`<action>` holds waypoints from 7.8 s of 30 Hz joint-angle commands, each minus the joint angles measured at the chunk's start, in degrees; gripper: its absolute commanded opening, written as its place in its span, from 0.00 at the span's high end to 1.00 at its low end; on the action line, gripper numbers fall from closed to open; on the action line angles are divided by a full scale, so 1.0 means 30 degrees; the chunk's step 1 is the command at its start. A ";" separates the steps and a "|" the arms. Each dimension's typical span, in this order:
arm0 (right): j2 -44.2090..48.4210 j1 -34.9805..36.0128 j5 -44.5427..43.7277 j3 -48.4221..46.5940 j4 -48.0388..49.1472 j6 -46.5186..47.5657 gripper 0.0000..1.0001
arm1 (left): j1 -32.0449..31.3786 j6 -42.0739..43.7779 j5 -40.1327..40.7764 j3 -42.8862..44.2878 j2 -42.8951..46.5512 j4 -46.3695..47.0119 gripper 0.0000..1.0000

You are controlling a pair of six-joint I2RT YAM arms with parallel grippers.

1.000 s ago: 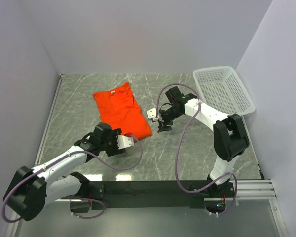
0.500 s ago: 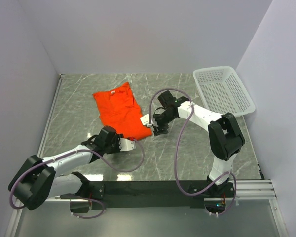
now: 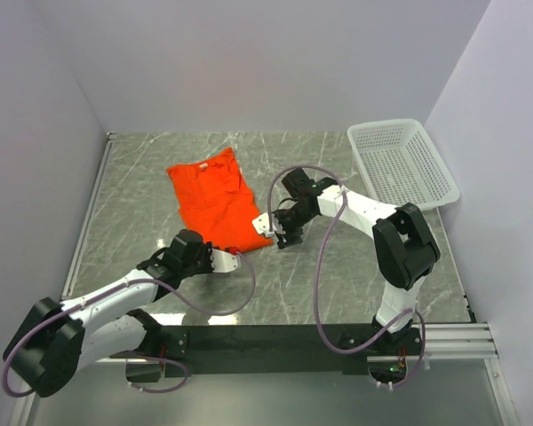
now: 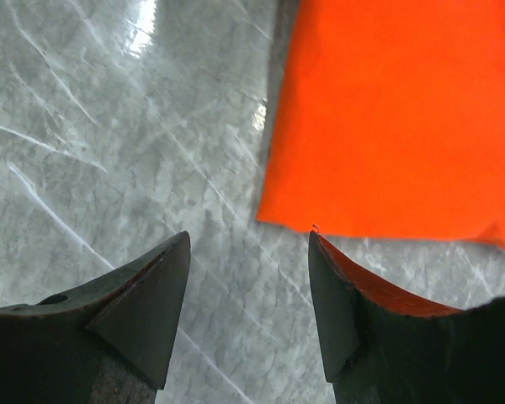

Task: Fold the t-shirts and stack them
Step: Fold the tshirt, then neatly place the folded tshirt to the corner

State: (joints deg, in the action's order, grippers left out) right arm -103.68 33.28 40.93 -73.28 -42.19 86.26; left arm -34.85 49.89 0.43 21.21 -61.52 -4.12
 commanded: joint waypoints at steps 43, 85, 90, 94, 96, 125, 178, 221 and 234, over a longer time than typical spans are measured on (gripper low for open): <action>-0.2269 0.2091 -0.1047 -0.5722 -0.5880 -0.3882 1.00 | 0.0133 -0.0194 -0.7024 0.1687 0.2194 -0.5419 1.00; -0.8214 0.0451 0.0362 -1.7441 -0.3055 -1.6702 1.00 | 0.6165 0.2091 -0.9169 0.6024 0.0292 -0.4313 1.00; -0.8067 0.0245 -0.0750 -1.6533 0.0724 -2.0013 1.00 | 0.6840 0.2033 -0.7995 0.5646 -0.0353 -0.1619 1.00; -0.8651 0.0216 -0.2213 -1.6648 0.2691 -2.2859 1.00 | 0.7134 0.1507 -0.7146 0.4914 -0.0763 0.1219 1.00; -0.8916 0.0216 -0.3468 -1.6912 0.3339 -2.4232 1.00 | 0.7164 0.1155 -0.6213 0.4328 -0.1114 0.3351 1.00; -1.1466 0.1066 -0.9451 -1.8671 0.5744 -2.7404 1.00 | 0.7574 0.0012 -0.3249 0.6200 -0.6564 0.5533 0.88; -1.0118 -0.0516 -0.5556 -1.1083 0.3490 -3.1360 0.81 | 1.2876 -2.5126 -0.6147 1.3028 -1.4650 0.0465 0.55; -0.0480 -0.2625 0.2061 -0.5341 0.2170 -2.3597 0.65 | 0.9713 -3.1398 -0.6005 0.5641 -0.6514 0.2374 0.54; 0.1600 -0.4003 0.2616 -0.3730 0.3605 -2.4094 0.63 | 0.9771 -3.4264 -0.3509 0.3304 0.0907 -0.0037 0.22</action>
State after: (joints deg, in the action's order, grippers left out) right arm -101.43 21.96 47.00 -85.76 -34.63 14.57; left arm -5.69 -49.01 -9.17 35.42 -57.60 -3.20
